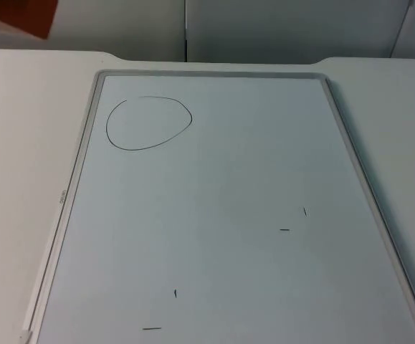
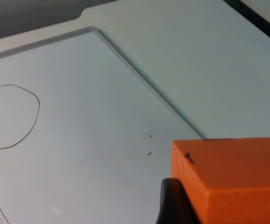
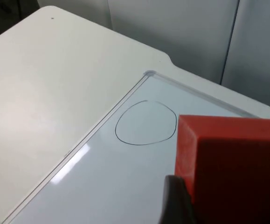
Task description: Pick up one cube with the left hand and another cube with the right hand. First place the cube in the right hand at the target position, then stack the cube in the left hand on top.
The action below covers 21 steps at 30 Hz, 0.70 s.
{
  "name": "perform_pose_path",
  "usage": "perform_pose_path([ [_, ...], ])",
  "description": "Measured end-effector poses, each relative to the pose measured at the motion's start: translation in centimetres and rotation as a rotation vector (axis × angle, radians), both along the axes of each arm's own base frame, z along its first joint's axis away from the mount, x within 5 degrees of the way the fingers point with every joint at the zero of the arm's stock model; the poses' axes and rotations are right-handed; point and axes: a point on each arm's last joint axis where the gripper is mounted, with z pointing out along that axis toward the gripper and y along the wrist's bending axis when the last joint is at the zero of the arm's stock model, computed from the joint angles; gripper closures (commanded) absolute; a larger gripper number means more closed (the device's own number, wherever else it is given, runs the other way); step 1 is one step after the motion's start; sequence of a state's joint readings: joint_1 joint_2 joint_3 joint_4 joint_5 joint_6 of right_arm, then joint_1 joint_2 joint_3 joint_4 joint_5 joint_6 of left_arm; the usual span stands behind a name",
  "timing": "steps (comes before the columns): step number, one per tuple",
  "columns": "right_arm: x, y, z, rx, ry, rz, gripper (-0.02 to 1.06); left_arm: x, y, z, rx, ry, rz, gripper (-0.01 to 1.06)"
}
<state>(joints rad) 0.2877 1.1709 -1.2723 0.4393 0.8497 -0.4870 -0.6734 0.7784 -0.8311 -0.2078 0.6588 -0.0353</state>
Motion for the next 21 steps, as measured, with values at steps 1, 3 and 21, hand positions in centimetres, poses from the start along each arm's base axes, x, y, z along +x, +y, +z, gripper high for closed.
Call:
perform_pose_path([
  [1, 0.0, 0.0, 0.0, 0.0, 0.0, 0.0, 1.05, 0.0, 0.0, 0.0, 0.0, 0.0, 0.0, 0.9],
  [3, 0.7, 0.2, -0.6, -0.011, 0.024, 0.003, 1.05, -0.3, 0.3, 0.2, -0.003, -0.008, -0.001, 0.9],
  [21, 7.0, 6.7, -9.1, -0.148, 0.228, 0.104, 1.05, -0.4, 0.3, 0.2, -0.012, 0.007, 0.007, 0.9],
])
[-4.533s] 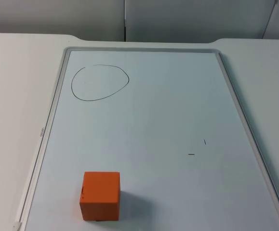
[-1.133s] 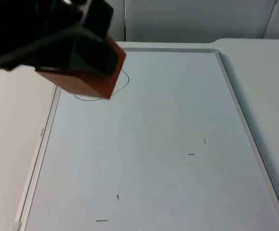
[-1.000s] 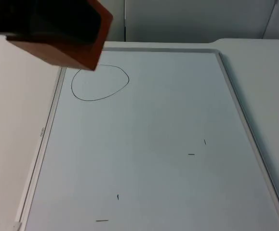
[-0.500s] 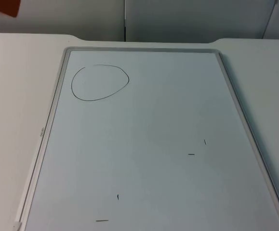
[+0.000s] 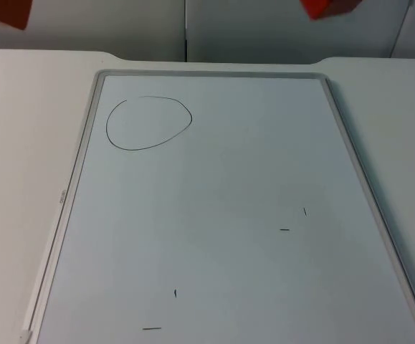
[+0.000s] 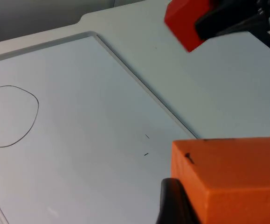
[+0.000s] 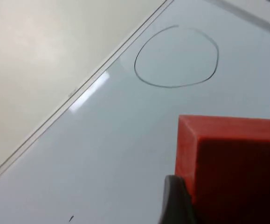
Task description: Pick up one cube with the left hand and another cube with the right hand. First place the cube in the right hand at the target position, then stack the cube in the left hand on top.
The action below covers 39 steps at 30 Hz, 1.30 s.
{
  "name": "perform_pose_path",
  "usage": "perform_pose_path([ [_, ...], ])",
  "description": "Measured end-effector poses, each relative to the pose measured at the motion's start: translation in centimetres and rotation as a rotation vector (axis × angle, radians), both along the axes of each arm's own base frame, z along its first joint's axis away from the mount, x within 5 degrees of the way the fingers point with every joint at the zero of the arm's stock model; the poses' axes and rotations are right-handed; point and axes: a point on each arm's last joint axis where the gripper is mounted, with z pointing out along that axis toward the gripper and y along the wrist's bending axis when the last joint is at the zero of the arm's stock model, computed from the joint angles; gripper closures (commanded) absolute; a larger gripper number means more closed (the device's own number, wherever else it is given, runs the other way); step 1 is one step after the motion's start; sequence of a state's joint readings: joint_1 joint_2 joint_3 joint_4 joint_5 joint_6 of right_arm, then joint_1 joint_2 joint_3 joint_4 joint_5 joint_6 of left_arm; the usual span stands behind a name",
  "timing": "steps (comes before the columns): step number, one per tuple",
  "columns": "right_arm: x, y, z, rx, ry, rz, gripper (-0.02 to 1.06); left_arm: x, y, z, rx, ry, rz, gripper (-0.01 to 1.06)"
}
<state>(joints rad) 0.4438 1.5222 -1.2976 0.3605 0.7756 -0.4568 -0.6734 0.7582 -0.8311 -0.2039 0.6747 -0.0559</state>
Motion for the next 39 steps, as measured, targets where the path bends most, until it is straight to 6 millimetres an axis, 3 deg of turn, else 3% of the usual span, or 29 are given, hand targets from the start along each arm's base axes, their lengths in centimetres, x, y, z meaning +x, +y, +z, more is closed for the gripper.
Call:
perform_pose_path([
  [3, 2.1, 2.8, -1.8, -0.046, 0.036, 0.014, 1.05, 0.0, 0.0, 0.0, 0.003, -0.003, 0.001, 0.9],
  [4, 2.1, 2.8, -1.8, -0.046, 0.036, 0.014, 1.05, 0.0, 0.0, 0.0, 0.003, -0.003, 0.001, 0.9],
  [6, 4.1, 4.4, -2.9, -0.061, 0.061, 0.008, 1.05, 0.0, 0.0, 0.0, 0.006, -0.005, 0.001, 0.9],
  [9, 7.6, 6.4, -3.6, -0.081, 0.083, 0.008, 1.05, 0.1, 0.1, 0.0, 0.011, -0.009, 0.002, 0.9],
  [10, 7.6, 6.4, -3.6, -0.081, 0.083, 0.008, 1.05, 0.1, 0.1, 0.0, 0.011, -0.009, 0.002, 0.9],
  [13, 10.9, 8.5, -4.1, -0.112, 0.071, 0.013, 1.05, 0.1, 0.1, 0.0, 0.018, -0.014, 0.004, 0.9],
  [14, 10.9, 8.5, -4.1, -0.112, 0.071, 0.013, 1.05, 0.1, 0.1, 0.0, 0.018, -0.014, 0.004, 0.9],
  [18, 14.1, 12.1, -7.4, -0.176, 0.061, 0.026, 1.05, 0.1, 0.1, 0.0, 0.02, -0.016, 0.004, 0.9],
  [20, 14.5, 12.9, -7.9, -0.179, 0.053, 0.035, 1.05, 0.1, 0.1, 0.0, 0.02, -0.016, 0.004, 0.9],
  [25, 15.5, 16.1, -12.8, -0.222, 0.044, 0.073, 1.05, 0.1, 0.1, 0.0, 0.02, -0.016, 0.004, 0.9],
  [30, 16.0, 17.0, -15.7, -0.215, 0.042, 0.054, 1.05, 0.1, 0.1, 0.0, 0.02, -0.016, 0.004, 0.9],
  [39, 16.8, 17.1, -16.9, -0.203, -0.005, 0.014, 1.05, 0.1, 0.1, 0.0, 0.023, -0.018, 0.005, 0.9],
])
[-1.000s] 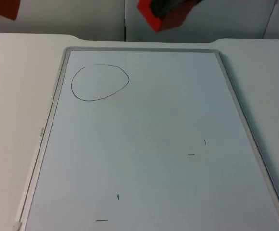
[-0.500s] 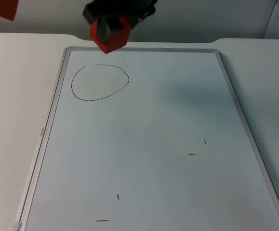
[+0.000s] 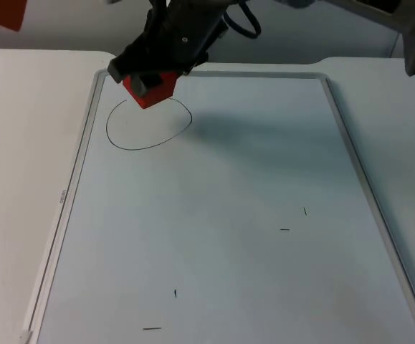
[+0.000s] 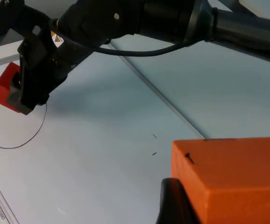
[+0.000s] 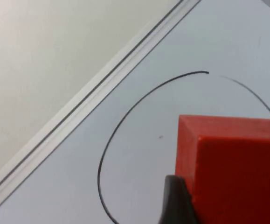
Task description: Pick up one cube with the left hand and another cube with the right hand. First place the cube in the right hand at the target position, then stack the cube in the left hand on top.
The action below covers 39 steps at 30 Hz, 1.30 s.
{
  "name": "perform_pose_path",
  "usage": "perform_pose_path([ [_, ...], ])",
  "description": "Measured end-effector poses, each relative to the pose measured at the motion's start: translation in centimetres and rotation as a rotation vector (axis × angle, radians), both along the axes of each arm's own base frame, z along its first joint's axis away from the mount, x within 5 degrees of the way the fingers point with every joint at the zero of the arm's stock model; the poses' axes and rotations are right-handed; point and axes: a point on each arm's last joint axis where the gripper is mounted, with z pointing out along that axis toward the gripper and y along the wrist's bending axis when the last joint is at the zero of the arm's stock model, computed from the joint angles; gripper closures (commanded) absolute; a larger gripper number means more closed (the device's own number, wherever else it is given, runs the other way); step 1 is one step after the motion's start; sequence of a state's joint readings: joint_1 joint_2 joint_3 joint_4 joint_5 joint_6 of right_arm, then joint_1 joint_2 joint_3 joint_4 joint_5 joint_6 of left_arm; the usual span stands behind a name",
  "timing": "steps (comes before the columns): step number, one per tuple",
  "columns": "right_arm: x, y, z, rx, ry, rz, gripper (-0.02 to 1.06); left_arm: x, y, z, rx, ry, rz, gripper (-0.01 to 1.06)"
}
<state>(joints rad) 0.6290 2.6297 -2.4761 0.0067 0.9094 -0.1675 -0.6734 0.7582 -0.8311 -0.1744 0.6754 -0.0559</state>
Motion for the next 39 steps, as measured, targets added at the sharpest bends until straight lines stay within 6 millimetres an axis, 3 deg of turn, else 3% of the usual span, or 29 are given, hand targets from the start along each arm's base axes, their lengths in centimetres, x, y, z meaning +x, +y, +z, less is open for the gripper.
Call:
perform_pose_path([
  [8, 0.4, 0.2, -2.4, -0.006, 0.0, -0.003, 1.05, 0.0, 0.0, 0.0, 0.001, 0.001, 0.0, 0.9],
  [18, 0.4, 0.2, -3.5, -0.017, 0.017, -0.005, 1.05, 0.0, 0.0, 0.0, 0.001, 0.001, 0.0, 0.9],
  [36, 0.3, 0.2, -4.0, -0.026, 0.031, -0.005, 1.05, 0.0, 0.0, 0.0, 0.003, 0.0, 0.0, 0.9],
  [39, 0.3, 0.2, -4.0, -0.028, 0.034, -0.005, 0.98, 0.0, 0.0, 0.0, 0.003, 0.0, 0.0, 0.9],
])
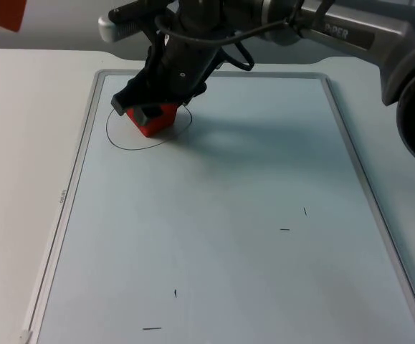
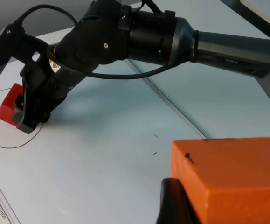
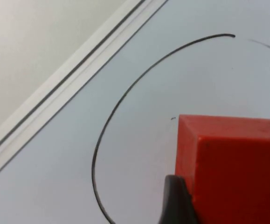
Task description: Pick up one cube with the left hand and another cube with the right hand. First place the cube in the right hand at the target position, then stack the cube in the left hand on top.
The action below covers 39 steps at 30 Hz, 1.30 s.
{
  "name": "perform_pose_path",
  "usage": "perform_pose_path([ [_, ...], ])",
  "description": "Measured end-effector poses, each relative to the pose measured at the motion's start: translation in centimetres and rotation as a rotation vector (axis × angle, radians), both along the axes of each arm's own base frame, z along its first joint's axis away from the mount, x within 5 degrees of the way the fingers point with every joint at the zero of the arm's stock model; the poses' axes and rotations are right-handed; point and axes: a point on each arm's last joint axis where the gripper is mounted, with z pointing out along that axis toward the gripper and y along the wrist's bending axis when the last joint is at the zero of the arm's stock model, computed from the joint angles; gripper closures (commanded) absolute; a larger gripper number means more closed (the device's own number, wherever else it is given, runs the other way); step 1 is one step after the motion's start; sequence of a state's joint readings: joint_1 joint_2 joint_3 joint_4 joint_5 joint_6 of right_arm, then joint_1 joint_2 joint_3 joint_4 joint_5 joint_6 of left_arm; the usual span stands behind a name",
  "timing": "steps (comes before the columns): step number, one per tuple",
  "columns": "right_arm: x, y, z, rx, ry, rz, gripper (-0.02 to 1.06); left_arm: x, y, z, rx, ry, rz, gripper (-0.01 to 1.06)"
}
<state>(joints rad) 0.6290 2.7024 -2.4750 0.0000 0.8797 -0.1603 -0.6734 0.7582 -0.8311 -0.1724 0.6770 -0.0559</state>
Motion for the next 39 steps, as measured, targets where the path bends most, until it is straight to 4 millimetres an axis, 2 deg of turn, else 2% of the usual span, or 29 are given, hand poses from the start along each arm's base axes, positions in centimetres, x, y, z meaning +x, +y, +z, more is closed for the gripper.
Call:
perform_pose_path([
  [1, -0.01, 0.0, 0.0, -0.001, 0.001, 0.0, 0.98, 0.01, 0.01, 0.0, 0.002, -0.001, 0.0, 0.9],
  [4, -0.02, -0.01, -0.01, -0.002, 0.002, 0.0, 0.79, 0.01, 0.01, 0.0, 0.002, -0.001, 0.0, 0.9],
  [5, -0.02, -0.01, -0.01, -0.002, 0.002, 0.0, 0.79, 0.01, 0.01, 0.0, 0.002, -0.001, 0.0, 0.9],
  [8, -0.02, -0.01, -0.01, -0.002, 0.002, 0.0, 0.61, 0.01, 0.01, 0.0, 0.002, -0.001, 0.0, 0.9],
  [10, -0.02, -0.01, -0.01, -0.002, 0.002, 0.0, 0.55, 0.01, 0.01, 0.0, 0.002, -0.001, 0.0, 0.9],
  [23, 0.12, 0.09, 0.09, 0.011, -0.015, 0.0, 0.53, 0.01, 0.01, 0.0, 0.0, 0.0, 0.001, 0.9],
  [27, 0.06, 0.17, 0.09, 0.023, -0.007, -0.002, 0.35, 0.01, 0.01, 0.0, 0.0, 0.0, 0.001, 0.9],
  [28, 0.06, 0.19, 0.1, 0.027, -0.006, -0.003, 0.35, 0.01, 0.01, 0.0, 0.0, 0.0, 0.001, 0.9],
  [29, 0.05, 0.21, 0.1, 0.029, -0.005, -0.003, 0.31, 0.01, 0.01, 0.0, 0.0, 0.0, 0.001, 0.9],
  [39, 0.03, 0.21, 0.2, 0.031, -0.003, -0.005, 0.31, 0.01, 0.01, 0.0, 0.0, 0.0, 0.001, 0.9],
])
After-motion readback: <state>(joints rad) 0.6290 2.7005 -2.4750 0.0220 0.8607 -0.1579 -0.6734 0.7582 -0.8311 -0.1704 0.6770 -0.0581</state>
